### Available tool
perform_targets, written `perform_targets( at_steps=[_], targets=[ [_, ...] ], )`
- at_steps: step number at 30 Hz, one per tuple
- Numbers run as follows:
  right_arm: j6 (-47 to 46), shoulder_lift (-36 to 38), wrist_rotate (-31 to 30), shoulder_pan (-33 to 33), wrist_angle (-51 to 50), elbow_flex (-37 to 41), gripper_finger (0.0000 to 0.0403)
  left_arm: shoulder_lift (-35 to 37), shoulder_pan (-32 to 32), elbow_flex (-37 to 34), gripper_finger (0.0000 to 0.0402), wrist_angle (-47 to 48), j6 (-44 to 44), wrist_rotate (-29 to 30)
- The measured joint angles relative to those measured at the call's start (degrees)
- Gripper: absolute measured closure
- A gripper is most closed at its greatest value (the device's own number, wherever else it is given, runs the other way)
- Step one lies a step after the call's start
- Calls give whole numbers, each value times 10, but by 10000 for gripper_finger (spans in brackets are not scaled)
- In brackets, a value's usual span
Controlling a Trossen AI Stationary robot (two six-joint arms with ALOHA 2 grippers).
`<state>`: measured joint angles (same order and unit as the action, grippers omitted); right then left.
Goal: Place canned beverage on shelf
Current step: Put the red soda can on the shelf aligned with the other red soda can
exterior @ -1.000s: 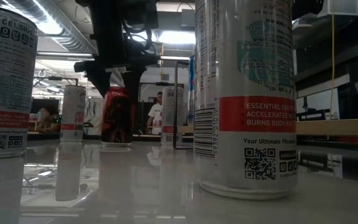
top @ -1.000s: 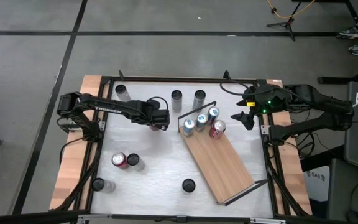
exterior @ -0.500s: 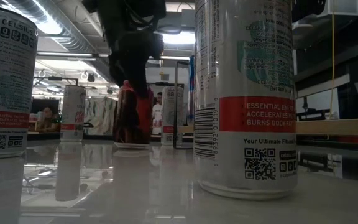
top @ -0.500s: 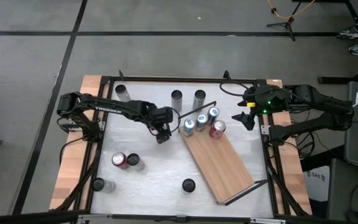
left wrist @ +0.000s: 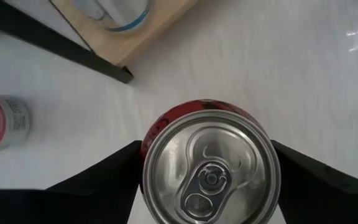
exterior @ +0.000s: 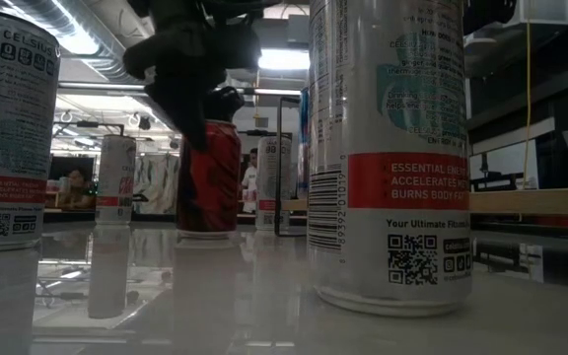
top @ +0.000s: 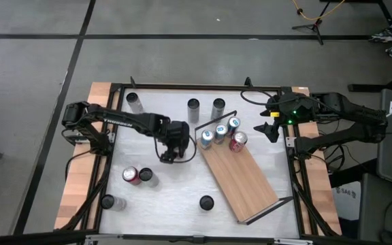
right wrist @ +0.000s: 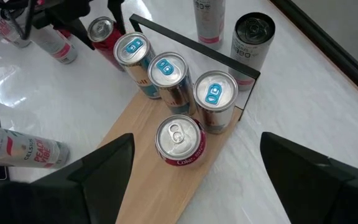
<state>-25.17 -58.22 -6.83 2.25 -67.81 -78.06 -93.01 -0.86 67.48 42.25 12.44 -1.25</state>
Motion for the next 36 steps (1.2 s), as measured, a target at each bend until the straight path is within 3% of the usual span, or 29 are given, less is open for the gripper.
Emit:
perform_targets(
  at_steps=[7,21,30,36],
  targets=[
    [0,0,0,0,3,0,66,0,6,0,77,3,-3,17],
    [0,0,0,0,3,0,66,-1,6,0,68,3,-2,38],
    [0,0,0,0,3,0,66,-1,11,0,25,3,-3,58],
    [0,0,0,0,3,0,66,-1,18,0,17,3,-78,66]
  ],
)
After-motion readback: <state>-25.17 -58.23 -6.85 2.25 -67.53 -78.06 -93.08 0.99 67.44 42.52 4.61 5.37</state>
